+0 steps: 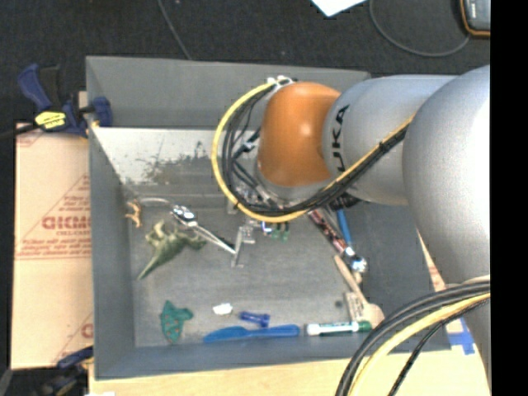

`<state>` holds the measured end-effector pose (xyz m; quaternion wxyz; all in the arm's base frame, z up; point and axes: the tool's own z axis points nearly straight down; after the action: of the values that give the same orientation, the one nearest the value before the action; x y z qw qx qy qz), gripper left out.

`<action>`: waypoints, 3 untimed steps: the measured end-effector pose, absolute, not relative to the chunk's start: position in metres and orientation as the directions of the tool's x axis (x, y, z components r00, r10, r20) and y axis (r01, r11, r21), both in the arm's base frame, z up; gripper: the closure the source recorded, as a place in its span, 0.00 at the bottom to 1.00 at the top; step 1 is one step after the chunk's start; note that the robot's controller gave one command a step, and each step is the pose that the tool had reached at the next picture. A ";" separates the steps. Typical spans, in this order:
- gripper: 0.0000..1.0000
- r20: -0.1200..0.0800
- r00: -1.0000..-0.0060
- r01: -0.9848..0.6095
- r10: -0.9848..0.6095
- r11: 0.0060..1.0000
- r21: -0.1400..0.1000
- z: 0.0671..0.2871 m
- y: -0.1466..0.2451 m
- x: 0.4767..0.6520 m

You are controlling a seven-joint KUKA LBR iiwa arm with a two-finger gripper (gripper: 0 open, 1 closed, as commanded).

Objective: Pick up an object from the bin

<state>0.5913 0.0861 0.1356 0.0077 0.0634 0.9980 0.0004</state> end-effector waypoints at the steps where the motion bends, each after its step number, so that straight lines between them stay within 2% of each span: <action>1: 0.00 0.004 -1.000 -0.004 -0.004 1.000 0.001 0.075 0.081 0.603; 2: 0.00 -0.015 -0.979 0.201 0.201 0.980 0.004 0.071 0.116 0.601; 3: 1.00 -0.007 -0.989 0.149 0.149 0.989 0.004 0.072 0.110 0.611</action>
Offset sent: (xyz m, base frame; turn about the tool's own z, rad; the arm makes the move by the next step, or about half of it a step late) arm 0.0085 0.0307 -0.0656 0.0784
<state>0.6106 0.1104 0.0719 0.0035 0.0745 0.9972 0.0015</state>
